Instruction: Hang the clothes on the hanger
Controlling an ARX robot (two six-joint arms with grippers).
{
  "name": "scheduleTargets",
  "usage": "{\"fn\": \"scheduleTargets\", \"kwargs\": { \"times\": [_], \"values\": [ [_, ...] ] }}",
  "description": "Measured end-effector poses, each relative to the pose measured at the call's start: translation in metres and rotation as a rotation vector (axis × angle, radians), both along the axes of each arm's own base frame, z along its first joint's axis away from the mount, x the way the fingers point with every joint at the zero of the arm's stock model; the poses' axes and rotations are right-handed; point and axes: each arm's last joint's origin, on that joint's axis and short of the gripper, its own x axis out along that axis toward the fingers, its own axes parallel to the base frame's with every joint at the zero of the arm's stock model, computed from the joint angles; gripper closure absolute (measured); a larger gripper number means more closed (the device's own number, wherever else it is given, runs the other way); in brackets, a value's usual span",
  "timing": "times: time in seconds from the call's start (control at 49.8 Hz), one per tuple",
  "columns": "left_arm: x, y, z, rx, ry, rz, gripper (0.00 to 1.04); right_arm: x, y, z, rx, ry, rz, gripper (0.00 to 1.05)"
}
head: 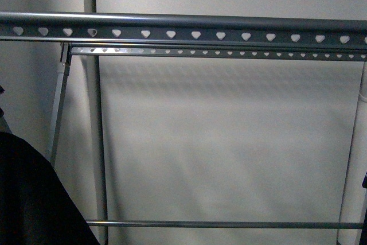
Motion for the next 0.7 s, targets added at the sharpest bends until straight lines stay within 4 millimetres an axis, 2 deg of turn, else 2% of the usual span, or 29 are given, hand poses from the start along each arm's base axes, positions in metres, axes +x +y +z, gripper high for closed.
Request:
{"fn": "scheduleTargets", "kwargs": {
  "times": [0.08, 0.181, 0.241, 0.381, 0.502, 0.562, 0.622, 0.703],
  "values": [
    [0.000, 0.000, 0.000, 0.002, 0.003, 0.007, 0.41, 0.000, 0.000, 0.000, 0.000, 0.000, 0.000, 0.07],
    [-0.001, 0.000, 0.000, -0.004, 0.004, -0.001, 0.64, 0.000, 0.000, 0.000, 0.000, 0.000, 0.000, 0.07],
    [-0.004, -0.001, 0.000, -0.011, 0.008, -0.012, 0.74, 0.000, 0.000, 0.000, 0.000, 0.000, 0.000, 0.07],
    [-0.024, -0.001, 0.002, -0.075, -0.010, -0.086, 0.99, 0.000, 0.000, 0.000, 0.000, 0.000, 0.000, 0.07],
    [-0.051, -0.007, 0.004, -0.097, -0.001, -0.217, 1.01, 0.000, 0.000, 0.000, 0.000, 0.000, 0.000, 0.07],
    [-0.078, -0.019, 0.007, -0.091, 0.029, -0.379, 1.01, 0.000, 0.000, 0.000, 0.000, 0.000, 0.000, 0.07],
    [-0.109, -0.037, 0.009, -0.080, 0.052, -0.643, 1.01, 0.000, 0.000, 0.000, 0.000, 0.000, 0.000, 0.07],
    [-0.138, -0.053, 0.014, -0.034, 0.049, -0.933, 1.01, 0.000, 0.000, 0.000, 0.000, 0.000, 0.000, 0.07]
  ]
}}
